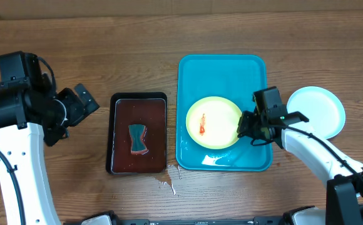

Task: Clean dirty plates on tray and stack at the side
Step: 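Grasp the remaining yellow plate with the right gripper and pull it to the tray center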

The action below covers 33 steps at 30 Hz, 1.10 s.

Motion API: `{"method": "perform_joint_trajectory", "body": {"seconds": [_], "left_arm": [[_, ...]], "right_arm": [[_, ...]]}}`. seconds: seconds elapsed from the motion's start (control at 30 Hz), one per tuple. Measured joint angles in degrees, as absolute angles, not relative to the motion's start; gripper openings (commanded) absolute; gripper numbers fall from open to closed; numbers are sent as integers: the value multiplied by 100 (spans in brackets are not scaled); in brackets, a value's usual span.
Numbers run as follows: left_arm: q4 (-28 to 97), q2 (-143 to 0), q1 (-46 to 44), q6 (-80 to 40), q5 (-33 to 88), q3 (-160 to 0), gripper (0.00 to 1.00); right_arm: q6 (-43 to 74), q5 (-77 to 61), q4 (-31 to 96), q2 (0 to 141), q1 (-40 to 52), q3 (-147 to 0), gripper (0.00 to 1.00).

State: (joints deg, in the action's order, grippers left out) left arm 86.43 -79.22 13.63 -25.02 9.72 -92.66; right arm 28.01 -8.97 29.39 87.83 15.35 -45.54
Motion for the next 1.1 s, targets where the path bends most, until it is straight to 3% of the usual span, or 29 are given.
{"method": "perform_joint_trajectory", "body": {"seconds": [0.2, 0.33, 0.6, 0.87, 1.07, 1.1], "left_arm": [[8318, -7911, 657, -1887, 1181, -8991, 94], [7660, -7896, 73, -1739, 1100, -8204, 86], [5929, -8029, -832, -1898, 751, -6283, 80], [5172, -9091, -1015, -2552, 75, -5660, 51], [4790, -9924, -1015, -2685, 36, -5653, 4], [4751, -9983, -1015, -2729, 64, -5653, 4]], "right_arm": [[2305, -1000, 2958, 8783, 1535, -4512, 34], [2084, -1011, 3522, 8764, 1538, -4716, 36], [1743, -1009, 4244, 8025, 1535, -5614, 36], [1645, -1009, 4539, 7762, 1535, -5732, 31], [1643, -1009, 4593, 7762, 1538, -5732, 26], [1645, -1009, 4584, 7762, 1535, -5725, 23]]}}
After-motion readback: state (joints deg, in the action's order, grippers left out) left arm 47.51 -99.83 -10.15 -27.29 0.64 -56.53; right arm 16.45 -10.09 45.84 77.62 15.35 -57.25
